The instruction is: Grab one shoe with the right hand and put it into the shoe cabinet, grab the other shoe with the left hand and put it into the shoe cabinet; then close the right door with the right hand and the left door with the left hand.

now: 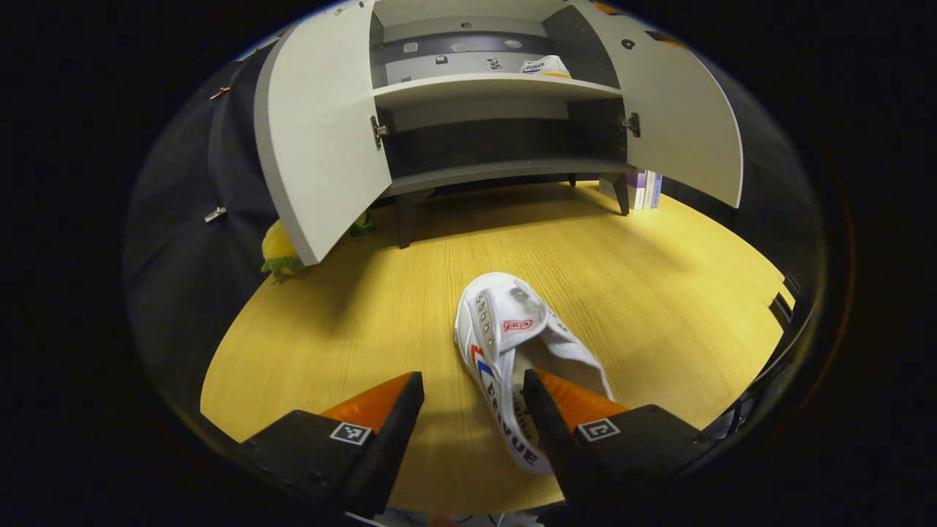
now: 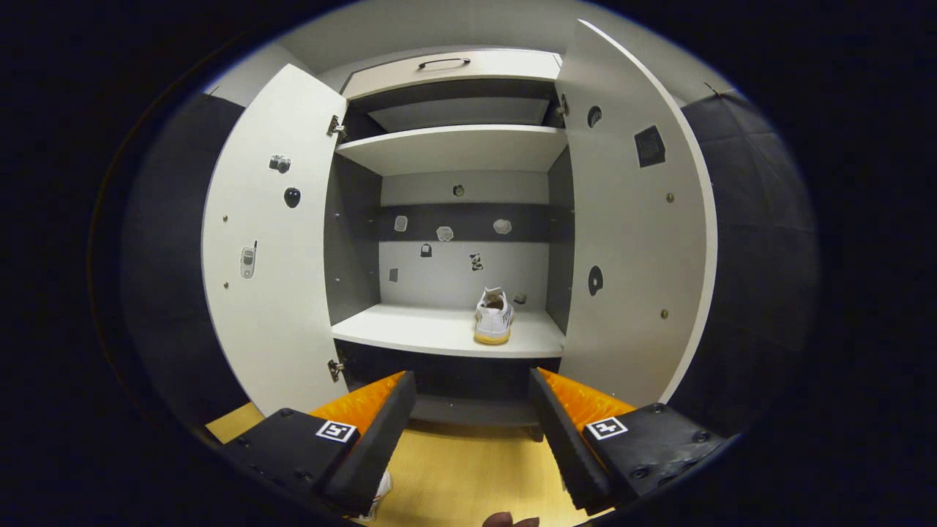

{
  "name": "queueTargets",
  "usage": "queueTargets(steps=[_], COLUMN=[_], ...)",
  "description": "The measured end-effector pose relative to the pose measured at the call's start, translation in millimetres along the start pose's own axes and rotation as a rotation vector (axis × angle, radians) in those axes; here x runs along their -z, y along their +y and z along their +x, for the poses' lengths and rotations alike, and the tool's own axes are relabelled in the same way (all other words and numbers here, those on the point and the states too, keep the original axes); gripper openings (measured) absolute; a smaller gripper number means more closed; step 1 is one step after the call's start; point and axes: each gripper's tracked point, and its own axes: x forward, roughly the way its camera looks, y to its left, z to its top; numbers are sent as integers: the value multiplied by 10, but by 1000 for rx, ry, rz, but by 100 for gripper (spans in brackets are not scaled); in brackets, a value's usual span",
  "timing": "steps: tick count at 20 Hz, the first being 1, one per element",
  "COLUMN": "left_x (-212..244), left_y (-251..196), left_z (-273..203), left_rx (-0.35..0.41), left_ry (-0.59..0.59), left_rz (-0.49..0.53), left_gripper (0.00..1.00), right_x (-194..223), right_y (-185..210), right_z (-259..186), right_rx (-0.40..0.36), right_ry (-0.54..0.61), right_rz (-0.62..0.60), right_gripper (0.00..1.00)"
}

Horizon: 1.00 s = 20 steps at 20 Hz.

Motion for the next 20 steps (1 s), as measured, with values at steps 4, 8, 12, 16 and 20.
queueTargets(steps=[4, 8, 12, 16, 20], left_x=[-218, -234, -211, -242, -599], left_y=[43, -38, 95, 16, -26], left_z=[277, 524, 577, 508, 240], left_rx=[-22, 1, -99, -13, -11], left_ry=[-52, -41, -7, 50, 18], left_rz=[42, 45, 83, 16, 80], left_gripper=[83, 63, 16, 8, 8], right_x=[222, 314, 415, 467, 501], right_y=[-116, -145, -178, -190, -168], right_z=[-159, -274, -300, -321, -408], right_rx=[23, 24, 23, 18, -5], right_ry=[53, 85, 118, 128, 141], right_rz=[-44, -52, -46, -41, -20], right_gripper=[98, 98, 98, 98, 98])
